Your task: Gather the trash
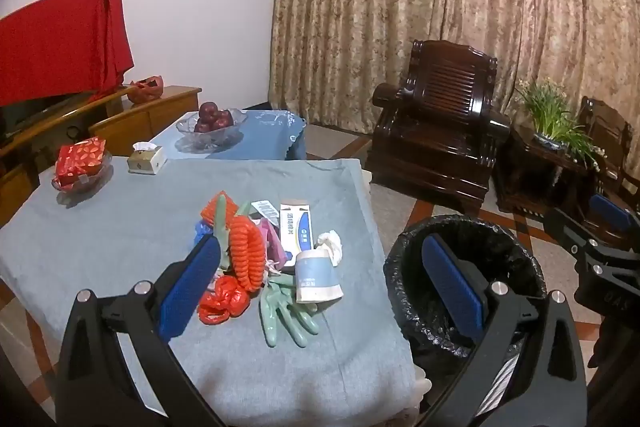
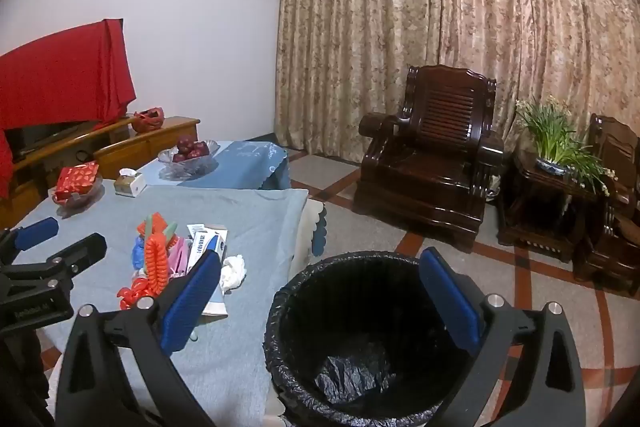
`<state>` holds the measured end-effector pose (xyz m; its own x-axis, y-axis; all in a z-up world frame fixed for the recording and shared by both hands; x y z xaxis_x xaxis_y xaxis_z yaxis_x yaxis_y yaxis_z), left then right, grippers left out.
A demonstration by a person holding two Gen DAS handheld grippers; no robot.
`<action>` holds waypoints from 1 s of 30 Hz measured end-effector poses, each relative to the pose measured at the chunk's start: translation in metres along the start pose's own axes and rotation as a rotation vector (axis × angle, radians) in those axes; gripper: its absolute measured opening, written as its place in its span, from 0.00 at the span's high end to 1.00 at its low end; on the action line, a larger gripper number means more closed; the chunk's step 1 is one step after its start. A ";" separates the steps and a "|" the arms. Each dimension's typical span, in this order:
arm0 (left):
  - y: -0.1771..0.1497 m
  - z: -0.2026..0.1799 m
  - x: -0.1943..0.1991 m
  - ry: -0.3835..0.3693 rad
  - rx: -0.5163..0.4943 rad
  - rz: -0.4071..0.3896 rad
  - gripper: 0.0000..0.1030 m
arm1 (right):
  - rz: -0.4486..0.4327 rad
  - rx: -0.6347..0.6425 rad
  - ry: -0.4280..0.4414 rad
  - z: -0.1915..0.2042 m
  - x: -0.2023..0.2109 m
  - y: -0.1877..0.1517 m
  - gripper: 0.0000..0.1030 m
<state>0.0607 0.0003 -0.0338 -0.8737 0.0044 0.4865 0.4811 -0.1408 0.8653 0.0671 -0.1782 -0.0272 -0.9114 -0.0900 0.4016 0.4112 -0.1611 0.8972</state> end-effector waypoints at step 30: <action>0.000 -0.001 0.000 0.009 -0.015 -0.004 0.05 | 0.009 -0.007 0.004 0.002 -0.004 -0.006 0.06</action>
<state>0.0602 -0.0006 -0.0337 -0.8763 -0.0039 0.4818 0.4765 -0.1553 0.8654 0.0685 -0.1748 -0.0343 -0.9075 -0.0958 0.4089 0.4196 -0.1671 0.8922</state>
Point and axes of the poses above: each gripper's, at about its wrist camera, not at the fingertips, and x roughly against the way its jaws point, z to its left, y to its top, the point moved 7 cm from there along -x, roughly the way its jaws point, and after that the axes turned 11 degrees about -x, right-handed, at the moved point
